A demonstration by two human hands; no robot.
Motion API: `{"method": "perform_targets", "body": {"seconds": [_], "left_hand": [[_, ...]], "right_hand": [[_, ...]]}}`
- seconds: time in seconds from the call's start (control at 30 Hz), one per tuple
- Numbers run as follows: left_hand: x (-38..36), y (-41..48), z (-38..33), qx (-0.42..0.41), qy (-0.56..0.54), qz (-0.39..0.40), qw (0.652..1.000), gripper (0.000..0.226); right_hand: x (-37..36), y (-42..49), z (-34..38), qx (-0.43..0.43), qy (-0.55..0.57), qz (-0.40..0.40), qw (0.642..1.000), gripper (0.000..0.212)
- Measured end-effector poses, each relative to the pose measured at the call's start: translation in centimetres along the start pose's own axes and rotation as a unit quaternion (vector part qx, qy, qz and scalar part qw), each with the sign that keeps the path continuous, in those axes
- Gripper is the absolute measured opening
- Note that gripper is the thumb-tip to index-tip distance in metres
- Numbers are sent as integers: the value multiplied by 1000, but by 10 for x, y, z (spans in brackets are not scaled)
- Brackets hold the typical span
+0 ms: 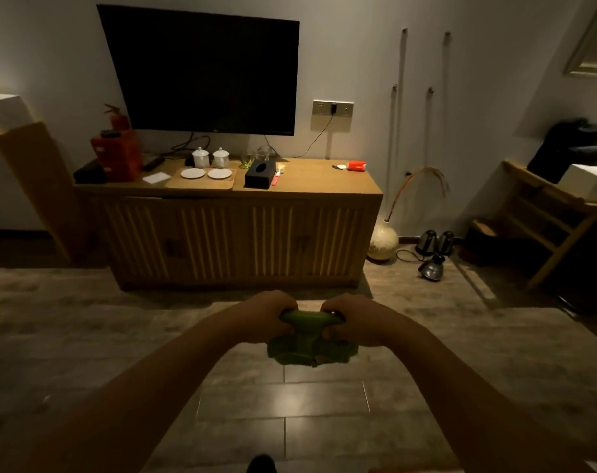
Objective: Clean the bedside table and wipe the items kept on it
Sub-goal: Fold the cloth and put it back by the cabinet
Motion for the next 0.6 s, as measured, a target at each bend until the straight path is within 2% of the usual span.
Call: {"method": "perform_targets", "body": {"seconds": [0.2,0.37,0.6], "left_hand": [[90,135,35,-25,15,23,999,13],[151,241,49,-41,32,48,998,11],[220,402,74,-44,-1,22,999,13]], "right_hand": [[76,117,-55,-81,71,14,994,37],[143,193,-108,-103,74,-14,992,28],[233,308,-219,-90,90,-27,992,20]]}}
Point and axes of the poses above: each hand's wrist, its own y-axis towards the middle knuckle, its own x-axis out of the back of the hand, z = x × y, the point moved 5 cm from there along y, towards the middle knuckle, and after that the axes turned 8 degrees about z, right-handed, at the moved point
